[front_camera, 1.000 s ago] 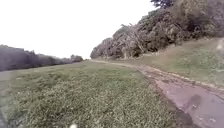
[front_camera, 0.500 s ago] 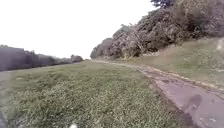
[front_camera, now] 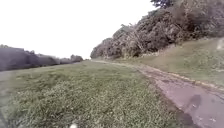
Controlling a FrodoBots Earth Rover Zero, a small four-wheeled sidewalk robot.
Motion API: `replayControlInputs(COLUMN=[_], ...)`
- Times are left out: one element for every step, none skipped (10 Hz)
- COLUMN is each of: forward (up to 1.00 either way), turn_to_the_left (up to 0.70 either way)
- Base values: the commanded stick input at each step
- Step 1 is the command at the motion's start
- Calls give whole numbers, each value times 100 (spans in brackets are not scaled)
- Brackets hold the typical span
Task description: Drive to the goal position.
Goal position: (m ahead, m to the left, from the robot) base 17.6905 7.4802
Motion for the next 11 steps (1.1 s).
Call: replayControlInputs(forward=[5, 5, 4, 4, 4, 5, 4, 4, 4, 5, 5], turn_to_the_left=[0, 0, 0, 0, 0, 0, 0, 0, 0, 0, 0])
